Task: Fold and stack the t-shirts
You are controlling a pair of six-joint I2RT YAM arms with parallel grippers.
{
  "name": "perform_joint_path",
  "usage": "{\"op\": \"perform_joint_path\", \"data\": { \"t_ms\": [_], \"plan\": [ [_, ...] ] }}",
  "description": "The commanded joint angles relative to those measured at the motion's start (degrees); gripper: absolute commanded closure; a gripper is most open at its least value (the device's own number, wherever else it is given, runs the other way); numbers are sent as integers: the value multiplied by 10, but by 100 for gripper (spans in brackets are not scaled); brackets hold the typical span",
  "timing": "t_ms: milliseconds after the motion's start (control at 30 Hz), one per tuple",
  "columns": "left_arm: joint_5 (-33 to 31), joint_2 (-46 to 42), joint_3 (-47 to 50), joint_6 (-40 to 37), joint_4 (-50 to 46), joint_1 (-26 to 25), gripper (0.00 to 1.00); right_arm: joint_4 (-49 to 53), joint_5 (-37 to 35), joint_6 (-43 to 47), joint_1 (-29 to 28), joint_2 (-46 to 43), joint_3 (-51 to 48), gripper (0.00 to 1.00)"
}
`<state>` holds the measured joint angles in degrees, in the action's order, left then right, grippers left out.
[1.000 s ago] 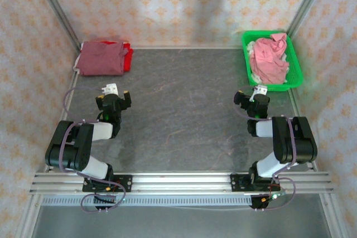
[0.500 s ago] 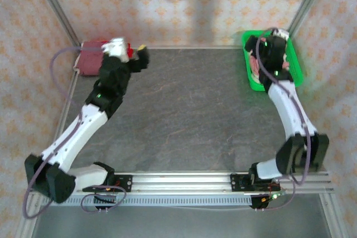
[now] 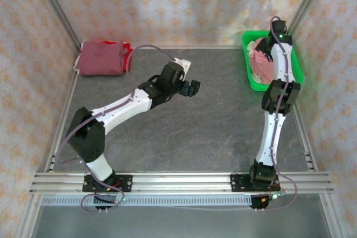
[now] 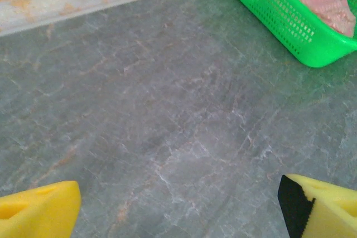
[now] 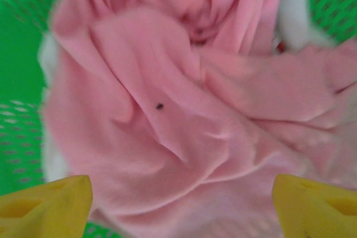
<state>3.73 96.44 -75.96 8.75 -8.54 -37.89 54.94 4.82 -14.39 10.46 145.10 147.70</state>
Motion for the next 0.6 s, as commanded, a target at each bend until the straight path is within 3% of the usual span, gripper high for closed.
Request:
{"op": "perform_joint_path", "data": {
  "t_ms": [0, 100, 200, 267, 300, 567],
  "plan": [
    [13, -7, 12, 19, 9, -3, 8, 77, 24, -6, -4, 36, 42, 18],
    [7, -9, 23, 20, 9, -3, 8, 57, 39, -10, -2, 47, 39, 39],
    [-3, -15, 30, 17, 6, -3, 8, 43, 35, -8, 0, 45, 43, 75],
    [-8, -22, 32, 17, 5, -3, 8, 43, 28, -8, 2, 35, 49, 95],
    [-8, -26, 33, 19, 5, -3, 8, 47, 25, -8, 3, 23, 52, 100],
    [-11, -90, 40, 42, 20, -3, 8, 49, -26, -5, -12, -179, -18, 100]
  ]
}}
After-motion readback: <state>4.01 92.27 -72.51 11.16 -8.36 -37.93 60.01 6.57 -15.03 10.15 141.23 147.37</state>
